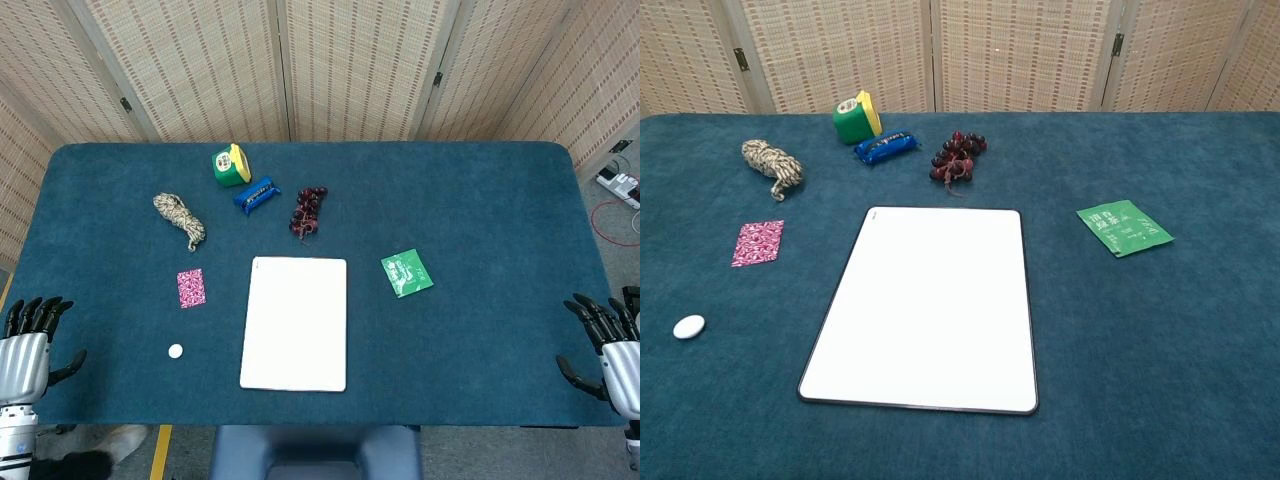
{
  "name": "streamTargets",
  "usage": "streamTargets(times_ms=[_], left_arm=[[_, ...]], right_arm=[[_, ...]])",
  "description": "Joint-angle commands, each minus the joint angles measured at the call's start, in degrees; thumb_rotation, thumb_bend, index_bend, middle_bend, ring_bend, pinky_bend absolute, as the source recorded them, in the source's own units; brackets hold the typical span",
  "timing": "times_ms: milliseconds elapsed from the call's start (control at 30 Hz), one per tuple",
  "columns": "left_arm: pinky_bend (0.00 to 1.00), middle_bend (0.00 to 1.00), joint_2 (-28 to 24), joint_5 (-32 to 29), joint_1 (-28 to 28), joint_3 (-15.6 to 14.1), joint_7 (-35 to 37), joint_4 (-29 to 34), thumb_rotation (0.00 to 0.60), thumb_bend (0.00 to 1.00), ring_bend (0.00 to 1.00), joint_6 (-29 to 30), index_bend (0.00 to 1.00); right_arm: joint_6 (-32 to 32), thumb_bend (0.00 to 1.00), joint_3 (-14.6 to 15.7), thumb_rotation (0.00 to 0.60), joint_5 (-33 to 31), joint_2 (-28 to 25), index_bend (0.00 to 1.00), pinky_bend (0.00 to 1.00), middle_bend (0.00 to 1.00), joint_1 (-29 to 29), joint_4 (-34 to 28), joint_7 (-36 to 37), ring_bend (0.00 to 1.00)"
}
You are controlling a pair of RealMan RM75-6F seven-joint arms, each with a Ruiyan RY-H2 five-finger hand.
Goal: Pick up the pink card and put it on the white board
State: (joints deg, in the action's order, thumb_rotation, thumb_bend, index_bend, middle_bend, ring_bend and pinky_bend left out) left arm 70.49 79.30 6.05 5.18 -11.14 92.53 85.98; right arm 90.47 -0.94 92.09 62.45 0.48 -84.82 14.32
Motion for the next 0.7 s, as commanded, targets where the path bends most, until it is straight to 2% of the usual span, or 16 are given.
streamTargets(times_ms=[33,467,567,700], left_arm=[[0.0,0.19,0.1,-0.1,0.2,0.1,-0.6,0.2,0.6,0.29,0.11,-0.3,0.22],[0.0,0.19,0.4,0.8,4.0,1.9,-1.9,0.5,0.6,0.29,0.11,-3.6,0.23],[0.0,0.18,0.2,0.9,6.4,2.6,-3.0,1.2,0.6,0.29,0.11,-6.4,0.23],[0.0,0.15,-0.3,-1.8,10.9,3.9,-5.4,2.5,0.6,0.29,0.1,-13.7,0.21]], right_arm=[[-0.2,0.35,-0.1,0.6,-0.1,0.1,0.13,0.0,0.14,0.1,0.0,0.0,0.15],[0.3,0.35,-0.2,0.6,-0.3,0.0,0.13,0.0,0.14,-0.1,0.4,0.4,0.16],[0.7,0.35,-0.2,0.6,-0.2,-0.2,0.13,0.0,0.14,-0.3,0.2,0.3,0.16],[1.3,0.35,-0.1,0.6,-0.1,-0.4,0.13,0.0,0.14,-0.6,0.0,0.2,0.16]])
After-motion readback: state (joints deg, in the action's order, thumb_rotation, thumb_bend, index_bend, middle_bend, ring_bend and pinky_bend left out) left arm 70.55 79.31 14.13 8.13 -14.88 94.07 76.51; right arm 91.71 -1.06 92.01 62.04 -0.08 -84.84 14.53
